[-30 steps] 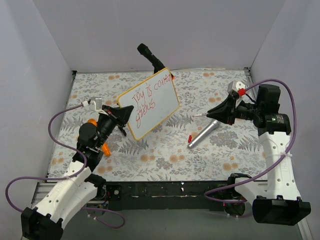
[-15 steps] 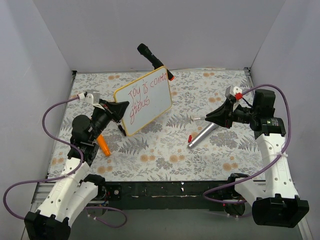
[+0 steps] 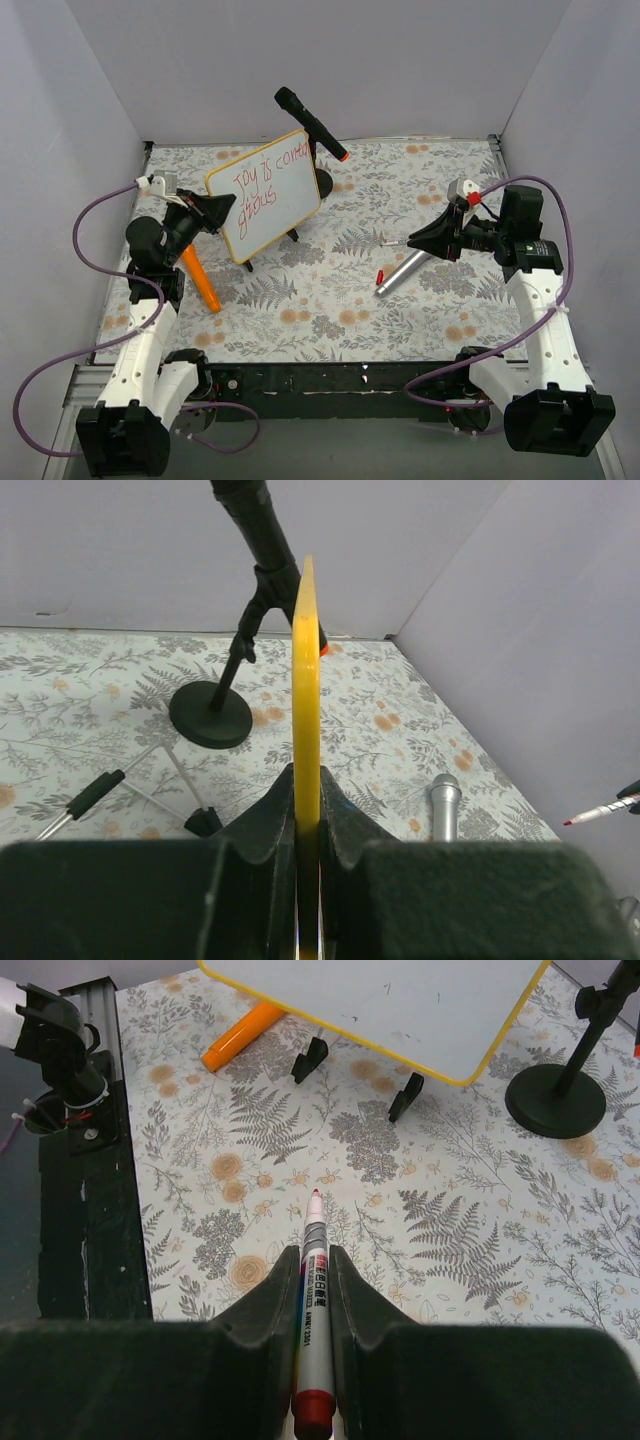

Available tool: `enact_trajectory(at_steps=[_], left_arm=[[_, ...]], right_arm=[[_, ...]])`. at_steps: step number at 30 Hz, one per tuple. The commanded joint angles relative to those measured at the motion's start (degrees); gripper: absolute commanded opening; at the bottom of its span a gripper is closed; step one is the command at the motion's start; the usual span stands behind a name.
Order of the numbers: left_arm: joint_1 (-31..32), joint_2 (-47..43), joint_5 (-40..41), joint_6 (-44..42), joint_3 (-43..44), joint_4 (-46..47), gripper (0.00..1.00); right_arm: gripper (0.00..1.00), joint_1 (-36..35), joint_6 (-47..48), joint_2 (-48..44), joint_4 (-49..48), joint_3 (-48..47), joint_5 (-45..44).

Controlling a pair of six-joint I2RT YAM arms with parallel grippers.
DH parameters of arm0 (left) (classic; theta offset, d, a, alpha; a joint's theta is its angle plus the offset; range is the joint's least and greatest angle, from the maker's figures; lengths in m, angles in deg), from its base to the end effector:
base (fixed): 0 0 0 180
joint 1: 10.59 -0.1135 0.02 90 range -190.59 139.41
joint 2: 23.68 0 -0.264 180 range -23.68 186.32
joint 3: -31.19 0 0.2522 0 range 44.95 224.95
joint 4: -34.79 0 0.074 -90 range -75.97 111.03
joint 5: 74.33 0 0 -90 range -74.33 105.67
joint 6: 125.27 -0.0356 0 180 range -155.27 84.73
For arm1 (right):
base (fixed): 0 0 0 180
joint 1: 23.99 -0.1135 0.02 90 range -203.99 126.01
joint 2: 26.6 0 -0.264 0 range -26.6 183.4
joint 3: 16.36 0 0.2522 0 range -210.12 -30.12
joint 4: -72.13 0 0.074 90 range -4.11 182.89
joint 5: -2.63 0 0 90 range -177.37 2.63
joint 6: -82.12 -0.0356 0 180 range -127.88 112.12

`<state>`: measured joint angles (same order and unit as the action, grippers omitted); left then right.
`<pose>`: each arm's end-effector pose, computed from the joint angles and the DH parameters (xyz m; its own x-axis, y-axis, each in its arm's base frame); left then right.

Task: Write a sentence on the whiteboard
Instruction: Put down the whiteboard on the whiteboard stand.

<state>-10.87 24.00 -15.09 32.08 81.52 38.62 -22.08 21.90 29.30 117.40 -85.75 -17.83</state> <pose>0.1982 -0.0172 0.3322 -0.4216 -0.7951 -0.4359 0.2982 0.3324 -0.8948 0.1917 0.0270 0.3454 -0.0673 -0.1715 -0.9829 -0.9422 0.3350 0.0061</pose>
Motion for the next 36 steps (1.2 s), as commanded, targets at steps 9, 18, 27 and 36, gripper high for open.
enact_trajectory(at_steps=[9,18,27,36], left_arm=[[-6.9,5.7,-11.3,2.0,0.9,14.5,0.0],[-9.4,10.6,-14.2,1.1,1.0,18.8,0.0],[-12.2,16.4,-17.5,3.8,-1.4,29.5,0.0],[-14.6,23.2,-19.6,4.7,-1.0,36.9,0.0]], right_arm=[[0.01,0.5,-1.3,0.7,-7.0,4.0,5.0],[0.01,0.5,-1.7,1.1,-8.6,5.5,7.2],[0.01,0.6,-2.2,1.8,-9.1,5.8,8.1],[0.01,0.6,-2.3,2.0,-9.3,6.1,7.9]])
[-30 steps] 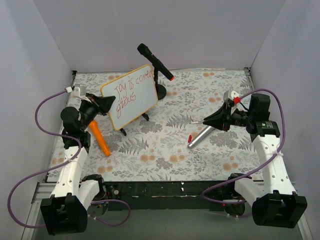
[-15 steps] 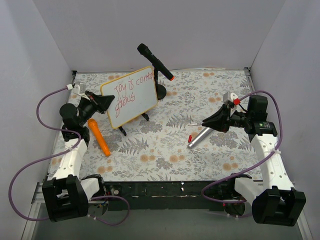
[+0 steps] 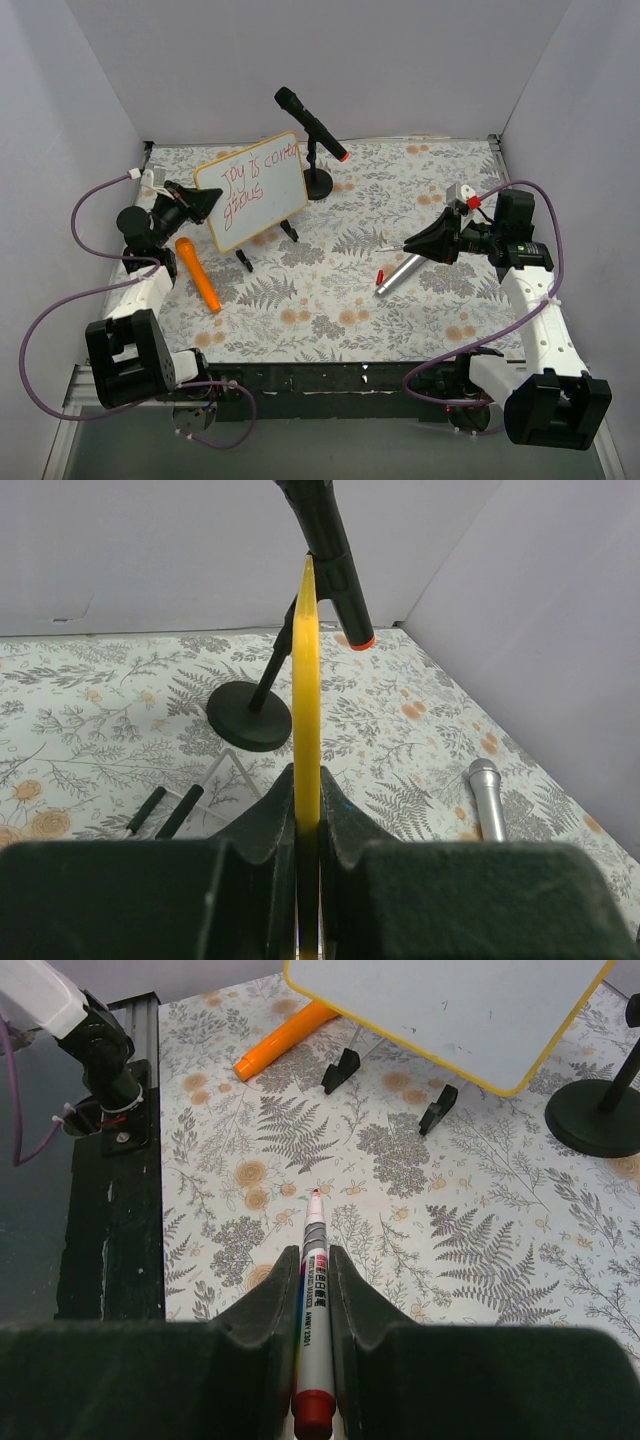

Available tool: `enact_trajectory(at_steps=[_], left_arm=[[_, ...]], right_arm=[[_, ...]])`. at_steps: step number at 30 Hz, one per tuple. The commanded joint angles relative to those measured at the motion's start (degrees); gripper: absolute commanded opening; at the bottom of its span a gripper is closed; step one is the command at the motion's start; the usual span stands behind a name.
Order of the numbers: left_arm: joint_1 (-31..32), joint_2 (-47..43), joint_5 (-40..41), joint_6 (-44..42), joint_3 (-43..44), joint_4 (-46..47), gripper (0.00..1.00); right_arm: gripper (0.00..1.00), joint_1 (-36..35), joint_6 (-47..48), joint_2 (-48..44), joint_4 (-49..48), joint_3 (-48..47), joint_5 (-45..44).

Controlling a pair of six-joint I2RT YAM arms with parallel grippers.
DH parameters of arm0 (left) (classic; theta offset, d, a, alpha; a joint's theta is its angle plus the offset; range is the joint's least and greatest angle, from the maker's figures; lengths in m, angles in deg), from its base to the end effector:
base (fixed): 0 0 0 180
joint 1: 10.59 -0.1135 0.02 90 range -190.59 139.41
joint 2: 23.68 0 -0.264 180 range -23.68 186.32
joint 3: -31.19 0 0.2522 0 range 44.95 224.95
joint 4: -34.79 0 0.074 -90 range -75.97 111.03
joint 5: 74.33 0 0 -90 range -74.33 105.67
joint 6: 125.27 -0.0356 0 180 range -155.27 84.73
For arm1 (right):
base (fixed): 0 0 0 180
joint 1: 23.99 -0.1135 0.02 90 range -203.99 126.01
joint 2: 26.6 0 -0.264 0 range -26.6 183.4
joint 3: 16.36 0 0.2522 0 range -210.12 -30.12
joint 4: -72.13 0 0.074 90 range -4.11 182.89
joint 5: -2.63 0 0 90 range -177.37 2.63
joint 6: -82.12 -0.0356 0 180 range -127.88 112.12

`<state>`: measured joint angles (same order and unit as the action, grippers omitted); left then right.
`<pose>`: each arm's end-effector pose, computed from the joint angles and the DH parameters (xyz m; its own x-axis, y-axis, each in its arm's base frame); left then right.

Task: Write a sentence on the whiteboard
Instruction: Put down the whiteboard on the whiteboard stand.

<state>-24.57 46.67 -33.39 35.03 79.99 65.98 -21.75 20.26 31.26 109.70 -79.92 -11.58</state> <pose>0.2605 0.0371 0.2858 -0.4766 -0.7544 -0.4514 0.3432 0.3131 -0.8855 0.2020 0.0266 0.3184 -0.0818 -0.1127 -0.9903 -0.9658 0.2544 0.0508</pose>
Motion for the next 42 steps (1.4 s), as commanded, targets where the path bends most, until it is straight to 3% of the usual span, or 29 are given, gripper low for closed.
enact_trajectory(at_steps=[1,19,33,42], left_arm=[[-1.2,1.1,-1.6,1.9,0.8,10.4,0.0],[-2.6,10.7,-3.8,3.8,-2.1,20.6,0.0],[-3.3,13.2,-3.7,0.2,-5.5,23.3,0.0],[-6.4,20.4,-6.4,5.1,-6.1,35.2,0.04]], right_arm=[[0.01,0.3,-0.6,0.1,-1.6,0.4,1.7],[0.01,0.7,-0.9,0.7,-1.8,0.8,1.6],[0.01,0.7,-1.0,1.0,-1.8,0.8,1.6],[0.01,0.7,-0.9,1.4,-1.6,0.7,1.9]])
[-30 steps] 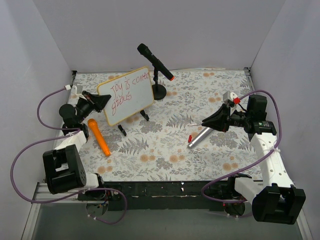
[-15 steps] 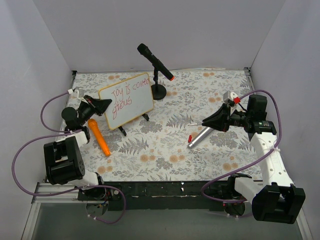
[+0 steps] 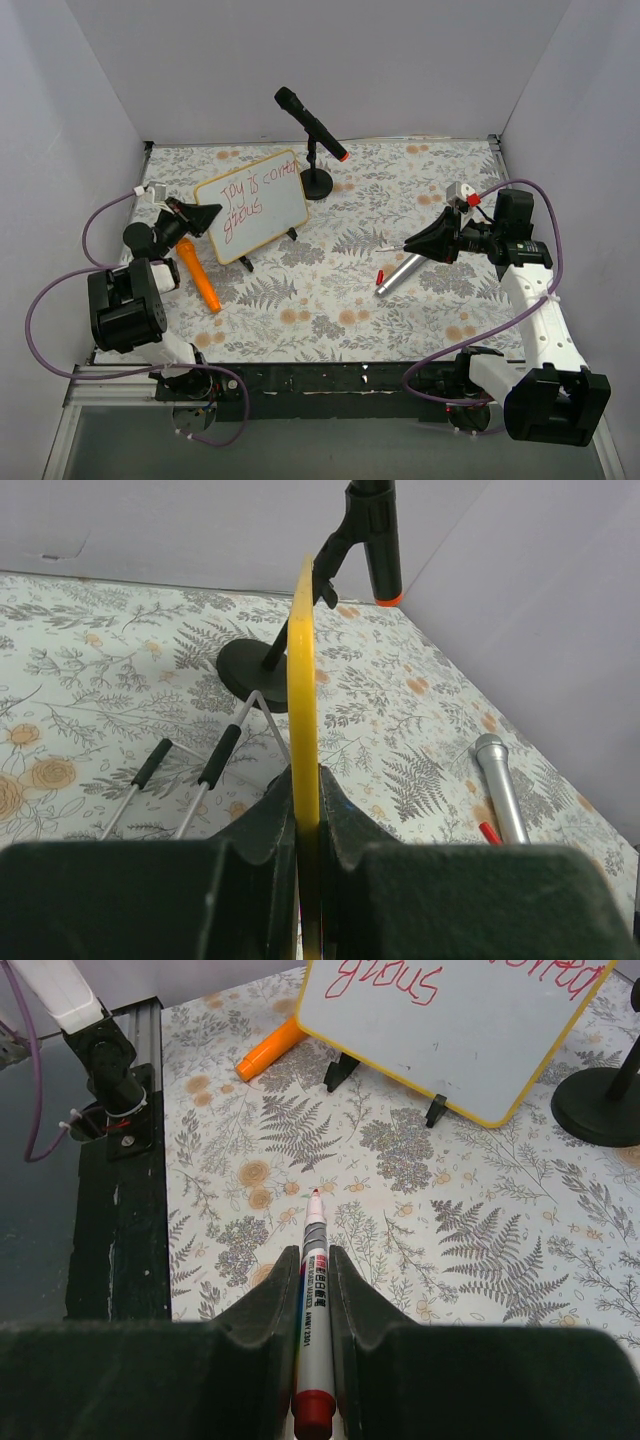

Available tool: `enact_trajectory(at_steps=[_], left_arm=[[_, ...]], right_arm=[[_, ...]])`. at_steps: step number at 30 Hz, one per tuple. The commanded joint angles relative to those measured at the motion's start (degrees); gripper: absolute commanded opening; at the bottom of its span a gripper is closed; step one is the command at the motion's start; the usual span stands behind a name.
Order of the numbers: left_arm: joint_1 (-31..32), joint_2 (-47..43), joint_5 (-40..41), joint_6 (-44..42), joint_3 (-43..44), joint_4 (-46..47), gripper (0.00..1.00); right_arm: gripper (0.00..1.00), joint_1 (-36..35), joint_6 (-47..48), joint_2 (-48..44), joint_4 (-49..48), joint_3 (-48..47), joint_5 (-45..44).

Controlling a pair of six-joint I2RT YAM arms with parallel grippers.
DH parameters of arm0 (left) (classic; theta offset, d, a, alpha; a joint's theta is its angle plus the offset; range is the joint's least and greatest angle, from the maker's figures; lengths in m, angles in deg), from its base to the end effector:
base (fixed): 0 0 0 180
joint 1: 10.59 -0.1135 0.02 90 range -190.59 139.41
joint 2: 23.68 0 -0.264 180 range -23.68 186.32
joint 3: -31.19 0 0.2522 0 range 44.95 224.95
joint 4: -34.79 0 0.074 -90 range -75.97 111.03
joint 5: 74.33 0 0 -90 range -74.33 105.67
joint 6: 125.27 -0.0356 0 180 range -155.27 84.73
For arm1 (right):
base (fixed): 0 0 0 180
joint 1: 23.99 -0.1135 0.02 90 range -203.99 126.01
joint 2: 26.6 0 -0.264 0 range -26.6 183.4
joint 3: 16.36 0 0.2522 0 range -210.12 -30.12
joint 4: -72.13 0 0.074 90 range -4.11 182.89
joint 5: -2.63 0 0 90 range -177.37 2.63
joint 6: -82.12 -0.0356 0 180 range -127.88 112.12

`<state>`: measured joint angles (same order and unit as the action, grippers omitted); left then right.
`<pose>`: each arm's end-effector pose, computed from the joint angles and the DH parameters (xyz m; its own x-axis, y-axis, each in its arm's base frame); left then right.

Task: Write a sentence on the whiteboard
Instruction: Put down the whiteboard on the whiteboard stand.

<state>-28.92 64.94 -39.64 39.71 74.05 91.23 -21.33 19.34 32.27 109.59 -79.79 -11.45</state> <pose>0.2771 0.0610 0.2142 -0.5223 -0.7521 -0.4018 0.3223 0.2622 -0.9096 0.2057 0.0250 0.3146 -0.1156 -0.1060 -0.9876 -0.9616 0.2612 0.0845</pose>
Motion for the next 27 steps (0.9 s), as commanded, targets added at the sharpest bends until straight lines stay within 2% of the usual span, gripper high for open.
enact_trajectory(at_steps=[1,5,13,27], left_arm=[[-2.4,2.4,-0.2,0.6,-0.4,11.4,0.04],[-2.7,3.7,-0.1,-0.8,-1.4,13.0,0.1],[-3.6,7.4,-0.5,-1.2,-1.9,20.8,0.15],[-4.5,8.3,-4.3,-6.2,3.1,18.7,0.21]], right_arm=[[0.01,0.3,0.0,0.4,-1.5,0.5,1.9],[0.01,0.3,0.0,0.5,-1.4,0.5,1.8],[0.01,0.3,-0.1,0.5,-0.9,0.3,2.0],[0.01,0.3,-0.1,1.2,-0.2,-0.3,2.3]])
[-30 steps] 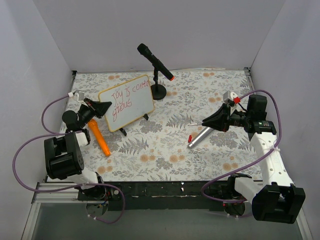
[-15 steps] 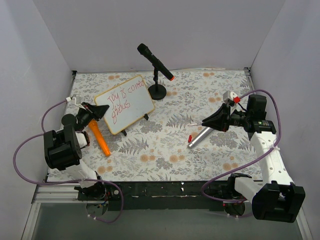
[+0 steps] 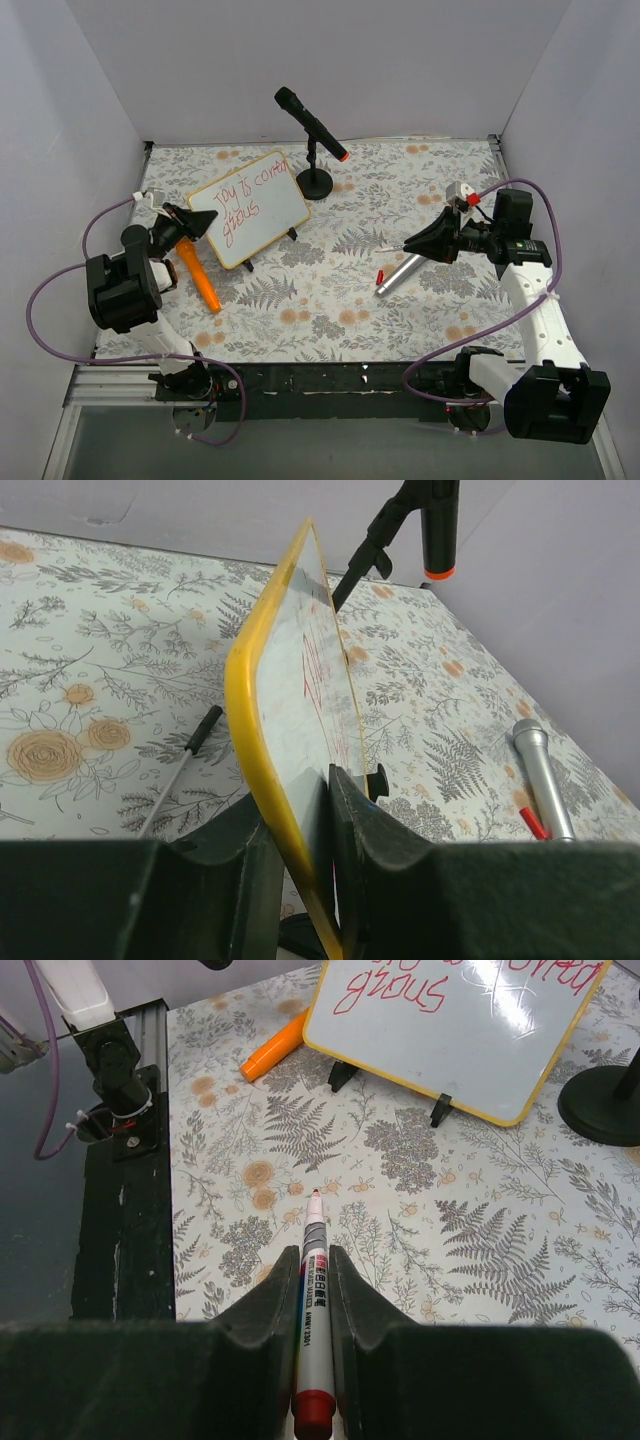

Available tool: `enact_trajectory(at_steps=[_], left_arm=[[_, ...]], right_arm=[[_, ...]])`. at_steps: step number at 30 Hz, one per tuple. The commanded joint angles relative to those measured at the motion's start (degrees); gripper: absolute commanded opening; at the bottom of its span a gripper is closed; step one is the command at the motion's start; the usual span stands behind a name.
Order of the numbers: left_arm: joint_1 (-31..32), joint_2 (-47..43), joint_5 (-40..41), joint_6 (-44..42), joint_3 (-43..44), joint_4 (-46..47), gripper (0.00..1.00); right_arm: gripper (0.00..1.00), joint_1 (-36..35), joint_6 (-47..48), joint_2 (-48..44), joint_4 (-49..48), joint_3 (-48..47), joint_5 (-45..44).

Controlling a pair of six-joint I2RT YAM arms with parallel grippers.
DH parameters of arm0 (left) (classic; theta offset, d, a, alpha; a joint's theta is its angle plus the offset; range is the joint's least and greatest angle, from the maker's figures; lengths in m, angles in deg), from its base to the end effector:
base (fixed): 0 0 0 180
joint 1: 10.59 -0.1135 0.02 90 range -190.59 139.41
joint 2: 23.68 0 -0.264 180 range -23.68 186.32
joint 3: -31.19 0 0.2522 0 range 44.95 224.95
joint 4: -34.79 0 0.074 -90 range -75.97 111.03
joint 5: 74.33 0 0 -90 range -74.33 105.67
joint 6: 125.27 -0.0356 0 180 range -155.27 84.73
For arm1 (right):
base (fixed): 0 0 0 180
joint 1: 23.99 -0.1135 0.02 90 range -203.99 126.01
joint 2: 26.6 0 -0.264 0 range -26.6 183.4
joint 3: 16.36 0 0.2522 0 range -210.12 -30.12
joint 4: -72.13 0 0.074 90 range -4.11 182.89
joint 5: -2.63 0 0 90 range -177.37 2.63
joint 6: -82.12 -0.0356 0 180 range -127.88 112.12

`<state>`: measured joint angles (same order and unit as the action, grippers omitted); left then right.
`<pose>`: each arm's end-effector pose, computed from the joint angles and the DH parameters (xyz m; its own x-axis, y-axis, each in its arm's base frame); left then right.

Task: Write a sentence on the whiteboard
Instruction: Put down the whiteboard on the whiteboard stand.

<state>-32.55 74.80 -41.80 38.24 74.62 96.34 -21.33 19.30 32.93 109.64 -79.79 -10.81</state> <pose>0.2857 0.0828 0.1784 -0.5223 -0.7666 -0.3735 0.2641 0.2711 -0.9256 0.2076 0.0250 0.3127 -0.1272 -0.1004 -0.9868 -0.9628 0.2517 0.0985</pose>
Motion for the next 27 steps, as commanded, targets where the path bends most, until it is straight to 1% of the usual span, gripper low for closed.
enact_trajectory(at_steps=[1,8,15,17,20,23,27], left_arm=[[-1.0,-1.8,-2.6,-5.1,3.1,13.3,0.21],[-1.3,1.2,-5.4,-8.2,5.2,13.5,0.18],[-1.2,4.0,-5.1,-11.5,2.9,15.4,0.18],[-1.2,4.0,-4.8,-14.5,1.8,15.4,0.18],[-1.3,3.4,-3.9,-18.2,-0.8,15.3,0.23],[-1.2,3.5,-4.5,-18.9,-1.0,14.7,0.25],[-1.2,2.7,-3.6,-21.1,-2.0,12.8,0.33]], right_arm=[[0.01,0.3,0.0,0.7,-0.3,-0.3,1.8],[0.01,0.3,0.1,1.9,0.9,-1.2,1.8],[0.01,0.3,0.1,3.7,1.4,-2.0,1.4],[0.01,0.3,0.2,4.1,1.4,-2.0,1.3],[0.01,0.3,0.3,4.1,1.4,-1.9,1.2],[0.01,0.3,0.3,3.8,1.4,-1.8,1.1],[0.01,0.3,0.5,3.5,1.5,-1.8,1.2]])
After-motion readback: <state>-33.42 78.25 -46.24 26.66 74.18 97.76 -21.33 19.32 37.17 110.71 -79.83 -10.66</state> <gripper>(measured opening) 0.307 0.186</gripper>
